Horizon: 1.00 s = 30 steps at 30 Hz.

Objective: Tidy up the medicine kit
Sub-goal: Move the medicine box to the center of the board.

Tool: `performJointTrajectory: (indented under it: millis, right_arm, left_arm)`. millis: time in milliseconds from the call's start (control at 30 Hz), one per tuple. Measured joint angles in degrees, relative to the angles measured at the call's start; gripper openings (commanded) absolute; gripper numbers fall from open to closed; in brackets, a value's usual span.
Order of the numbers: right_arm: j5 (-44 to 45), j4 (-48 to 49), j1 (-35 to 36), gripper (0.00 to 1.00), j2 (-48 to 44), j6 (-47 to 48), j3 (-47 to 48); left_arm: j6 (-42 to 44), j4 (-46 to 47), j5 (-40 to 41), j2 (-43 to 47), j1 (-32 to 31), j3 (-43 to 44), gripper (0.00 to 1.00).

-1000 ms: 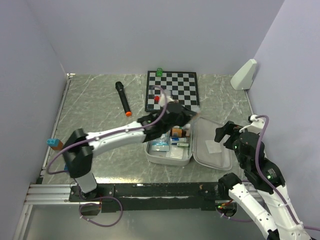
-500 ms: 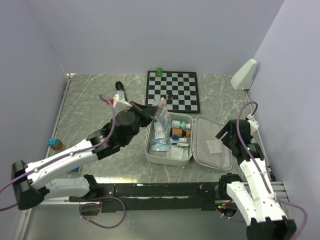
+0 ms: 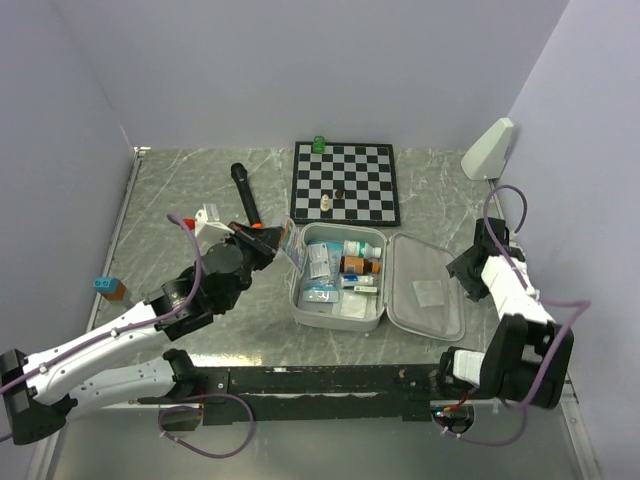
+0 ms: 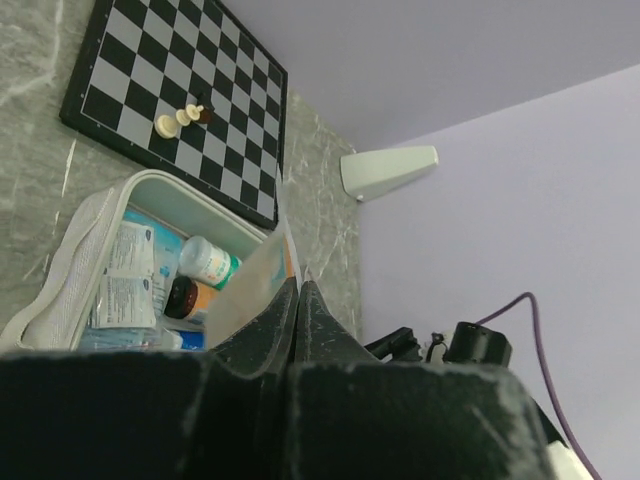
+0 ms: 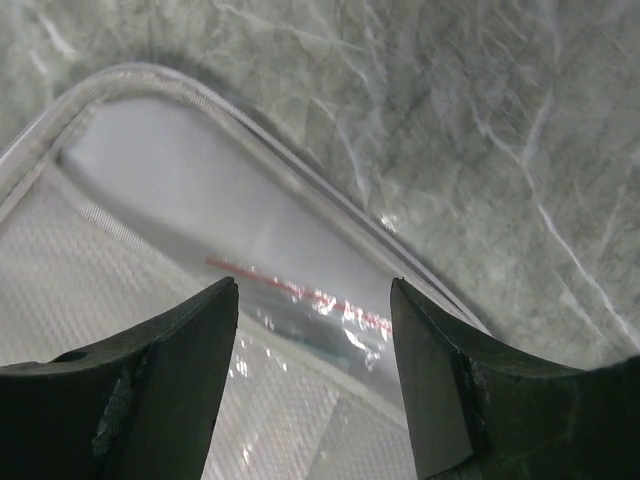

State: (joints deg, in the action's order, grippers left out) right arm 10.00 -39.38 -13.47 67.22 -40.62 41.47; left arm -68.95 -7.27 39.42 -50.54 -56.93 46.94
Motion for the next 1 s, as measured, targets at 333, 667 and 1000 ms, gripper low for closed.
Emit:
performJointTrajectory:
  millis: [333,667,1000]
  right_arm:
    - [-6.9,4.9,-1.6,0.72,11.3,2.6,0.8]
    - [-7.8,10.6,7.4,0.70,15.1,3.1,1.8]
    - [-8.2,12.3,20.4,0.67,17.0,-1.7,4.0]
  left_arm:
    - [1.7,0.2,1.3,3.7,1.6,-2.7,0.01]
    - [1.9,0.3,1.0,3.0,2.5,-3.6,0.01]
    - [0.5,-1.2,0.9,2.3,2.5,-3.8,0.01]
